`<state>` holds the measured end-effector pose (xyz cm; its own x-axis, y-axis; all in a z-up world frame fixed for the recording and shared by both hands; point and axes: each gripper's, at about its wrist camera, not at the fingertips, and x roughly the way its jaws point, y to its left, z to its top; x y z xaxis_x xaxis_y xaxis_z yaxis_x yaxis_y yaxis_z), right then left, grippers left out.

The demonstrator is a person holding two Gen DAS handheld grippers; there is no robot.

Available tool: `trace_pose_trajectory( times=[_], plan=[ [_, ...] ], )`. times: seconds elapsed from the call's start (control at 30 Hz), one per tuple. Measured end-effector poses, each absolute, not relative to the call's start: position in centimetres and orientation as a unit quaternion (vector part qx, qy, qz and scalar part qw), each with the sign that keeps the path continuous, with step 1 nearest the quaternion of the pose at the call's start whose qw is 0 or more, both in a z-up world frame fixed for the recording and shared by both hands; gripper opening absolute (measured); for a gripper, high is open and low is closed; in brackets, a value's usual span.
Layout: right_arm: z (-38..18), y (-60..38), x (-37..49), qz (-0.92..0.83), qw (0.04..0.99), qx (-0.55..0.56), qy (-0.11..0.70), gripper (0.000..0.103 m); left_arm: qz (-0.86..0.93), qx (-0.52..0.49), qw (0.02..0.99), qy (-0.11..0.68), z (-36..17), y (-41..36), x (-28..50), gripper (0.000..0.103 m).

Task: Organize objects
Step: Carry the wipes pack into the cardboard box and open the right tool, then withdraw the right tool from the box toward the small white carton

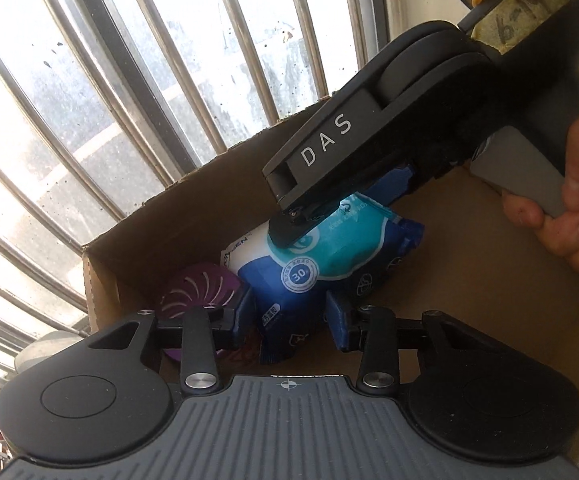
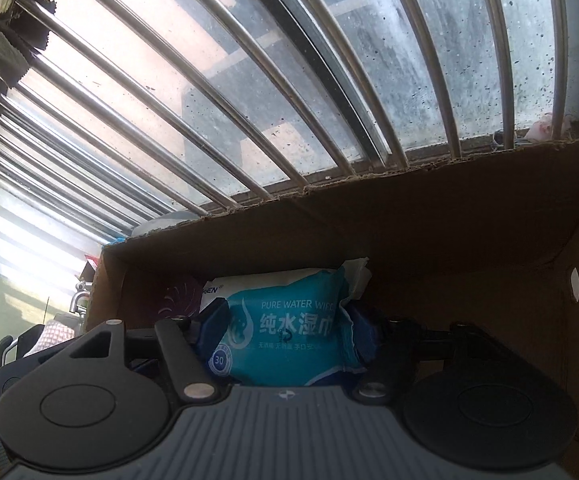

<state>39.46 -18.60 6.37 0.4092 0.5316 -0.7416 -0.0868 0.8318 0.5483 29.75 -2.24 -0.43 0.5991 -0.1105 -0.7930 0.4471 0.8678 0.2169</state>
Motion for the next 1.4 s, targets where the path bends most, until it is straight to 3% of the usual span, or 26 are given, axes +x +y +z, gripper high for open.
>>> trace_pose_trajectory(
  times=[0.33, 0.53, 0.7, 0.8, 1.1, 1.4],
  plan=[
    [6.5, -17.9, 39.3, 0.199, 0.820, 0.191, 0.502, 0.072, -0.155, 0.152, 0.875, 0.432, -0.1, -0.5, 29.4, 0.034],
    [7.0, -17.3, 38.9, 0.183, 0.830, 0.163, 0.501, 0.084, -0.132, 0.178, 0.890, 0.398, 1.0, -0.5, 27.0, 0.041],
    [9.5, -16.9, 36.9, 0.168, 0.866, 0.091, 0.463, 0.086, -0.134, 0.152, 0.905, 0.375, 3.1, 0.6, 24.4, 0.044],
    [11.0, -18.0, 35.7, 0.163, 0.872, 0.103, 0.450, 0.087, -0.135, 0.132, 0.911, 0.366, 4.1, 1.3, 22.5, 0.044],
    [15.9, -21.6, 28.0, 0.160, 0.884, 0.104, 0.427, 0.087, -0.168, 0.119, 0.924, 0.321, 7.6, -1.0, 18.4, 0.053],
    [17.5, -23.0, 17.7, 0.183, 0.896, 0.085, 0.394, 0.088, -0.194, 0.096, 0.929, 0.299, 5.3, -1.2, 10.6, 0.059]
  ],
)
